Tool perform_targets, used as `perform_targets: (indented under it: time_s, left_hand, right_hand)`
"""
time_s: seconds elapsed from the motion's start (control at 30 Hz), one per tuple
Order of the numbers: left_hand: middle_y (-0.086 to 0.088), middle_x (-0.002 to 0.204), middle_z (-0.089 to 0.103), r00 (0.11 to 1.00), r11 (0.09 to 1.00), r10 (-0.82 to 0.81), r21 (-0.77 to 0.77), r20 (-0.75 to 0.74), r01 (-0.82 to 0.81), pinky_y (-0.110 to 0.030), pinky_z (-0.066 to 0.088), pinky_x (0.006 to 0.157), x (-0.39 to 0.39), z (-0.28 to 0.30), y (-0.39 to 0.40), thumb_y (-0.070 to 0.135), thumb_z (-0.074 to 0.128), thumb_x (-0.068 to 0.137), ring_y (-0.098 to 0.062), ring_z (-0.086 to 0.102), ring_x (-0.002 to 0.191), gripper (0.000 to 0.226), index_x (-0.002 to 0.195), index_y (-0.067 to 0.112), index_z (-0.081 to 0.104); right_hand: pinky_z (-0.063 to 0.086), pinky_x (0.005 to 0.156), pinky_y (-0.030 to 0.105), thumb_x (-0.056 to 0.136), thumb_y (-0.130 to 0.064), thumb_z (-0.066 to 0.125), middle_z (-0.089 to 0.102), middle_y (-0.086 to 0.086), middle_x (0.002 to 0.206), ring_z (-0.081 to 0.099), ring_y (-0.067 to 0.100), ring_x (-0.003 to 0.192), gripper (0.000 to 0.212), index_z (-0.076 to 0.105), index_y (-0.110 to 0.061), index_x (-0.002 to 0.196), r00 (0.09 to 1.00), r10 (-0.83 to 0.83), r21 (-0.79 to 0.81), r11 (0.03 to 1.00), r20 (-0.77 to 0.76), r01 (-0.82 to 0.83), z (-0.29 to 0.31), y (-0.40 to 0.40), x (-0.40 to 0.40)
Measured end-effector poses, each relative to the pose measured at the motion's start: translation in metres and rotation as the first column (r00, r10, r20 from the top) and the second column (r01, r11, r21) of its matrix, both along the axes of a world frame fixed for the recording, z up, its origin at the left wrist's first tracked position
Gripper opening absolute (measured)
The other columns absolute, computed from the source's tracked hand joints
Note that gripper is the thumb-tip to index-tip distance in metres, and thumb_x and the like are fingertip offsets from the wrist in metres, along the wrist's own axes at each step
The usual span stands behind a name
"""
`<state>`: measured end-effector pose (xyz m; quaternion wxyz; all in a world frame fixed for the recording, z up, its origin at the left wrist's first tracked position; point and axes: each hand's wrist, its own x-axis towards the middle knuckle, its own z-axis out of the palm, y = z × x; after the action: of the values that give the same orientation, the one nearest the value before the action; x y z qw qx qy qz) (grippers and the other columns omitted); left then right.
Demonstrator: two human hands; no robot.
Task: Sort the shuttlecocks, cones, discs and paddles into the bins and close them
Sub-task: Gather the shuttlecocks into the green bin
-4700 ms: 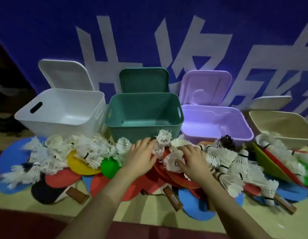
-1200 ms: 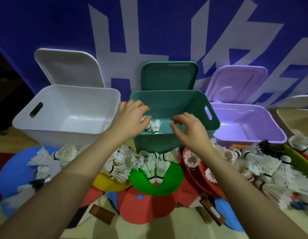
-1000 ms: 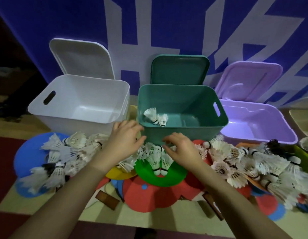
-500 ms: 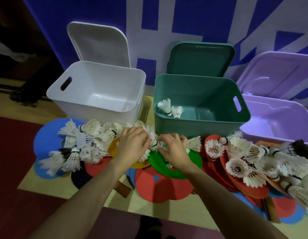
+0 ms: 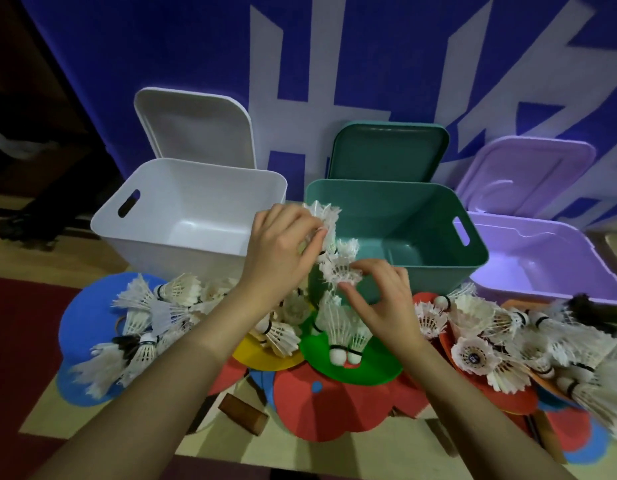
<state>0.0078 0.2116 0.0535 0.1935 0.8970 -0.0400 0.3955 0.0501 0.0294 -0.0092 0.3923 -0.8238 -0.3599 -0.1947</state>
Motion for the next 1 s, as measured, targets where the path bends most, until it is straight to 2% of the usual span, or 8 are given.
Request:
perform_targets:
  time_s: [0.17,0.27,0.4,0.5,0.6,0.87,1.0]
  left_hand:
    - [-0.006,0.089,0.063,0.998,0.999,-0.020,-0.033,0.063,0.022,-0.029,0.034,0.077,0.041,0.027,-0.006,0.024,0.056,0.086,-0.017,0.049,0.088,0.020,0.087,0.009,0.069]
    - [-0.005,0.085,0.061,1.000,0.999,-0.021,0.032,0.010,0.021,-0.030,0.035,0.072,0.071,0.031,-0.011,0.023,0.058,0.086,-0.022,0.051,0.084,0.017,0.082,0.010,0.068]
    - [-0.008,0.085,0.061,0.988,0.993,-0.029,0.107,-0.154,0.046,-0.034,0.035,0.072,0.106,0.021,-0.020,0.017,0.064,0.085,-0.032,0.055,0.084,0.011,0.082,0.008,0.069]
    - [-0.007,0.107,0.059,0.939,0.989,-0.008,0.137,-0.344,0.059,-0.036,0.030,0.085,0.122,0.014,-0.028,0.027,0.053,0.093,-0.028,0.048,0.105,0.027,0.110,0.011,0.065]
    - [-0.006,0.118,0.055,0.918,0.982,-0.003,0.172,-0.397,0.078,-0.034,0.028,0.091,0.128,0.012,-0.038,0.032,0.048,0.094,-0.026,0.045,0.112,0.036,0.125,0.014,0.057]
    - [-0.005,0.116,0.056,0.900,0.934,-0.220,0.184,-0.376,0.305,-0.032,0.024,0.090,0.114,0.016,-0.090,0.034,0.051,0.092,-0.026,0.044,0.112,0.035,0.120,0.014,0.059]
    - [-0.005,0.100,0.061,0.879,0.909,-0.297,0.172,-0.374,0.380,-0.032,0.026,0.082,0.096,0.001,-0.118,0.037,0.048,0.086,-0.028,0.052,0.098,0.036,0.103,0.012,0.067]
  right_hand:
    - [0.042,0.081,0.031,0.086,-0.034,0.063,0.058,-0.007,0.101,0.054,0.006,0.093,0.028,0.061,-0.012,0.103,0.990,-0.128,0.129,0.984,0.052,0.121,0.042,-0.013,0.025]
    - [0.048,0.077,0.038,0.086,-0.034,0.065,0.054,-0.011,0.099,0.052,0.006,0.089,0.028,0.059,-0.014,0.105,0.979,-0.204,0.155,0.968,0.029,0.197,0.058,-0.019,0.052]
    - [0.049,0.079,0.044,0.085,-0.027,0.069,0.060,0.000,0.102,0.056,0.017,0.091,0.030,0.059,-0.011,0.109,0.946,-0.317,0.023,0.947,-0.061,0.319,0.054,-0.020,0.088]
    - [0.048,0.084,0.043,0.087,-0.029,0.066,0.060,0.005,0.114,0.058,0.022,0.100,0.037,0.058,-0.012,0.118,0.920,-0.363,-0.093,0.931,-0.147,0.353,0.044,-0.025,0.102]
    - [0.048,0.084,0.040,0.086,-0.027,0.066,0.058,0.008,0.119,0.057,0.026,0.104,0.038,0.059,-0.011,0.119,0.918,-0.374,-0.130,0.925,-0.132,0.358,0.040,-0.039,0.108]
    - [0.049,0.076,0.039,0.085,-0.023,0.059,0.064,0.005,0.098,0.060,0.027,0.089,0.024,0.065,-0.008,0.104,0.968,-0.251,-0.217,0.945,-0.008,0.243,0.051,-0.111,0.073]
    - [0.048,0.071,0.041,0.082,-0.029,0.062,0.065,0.003,0.093,0.061,0.028,0.082,0.027,0.067,-0.011,0.101,0.966,-0.256,-0.333,0.916,-0.048,0.226,0.029,-0.158,0.064]
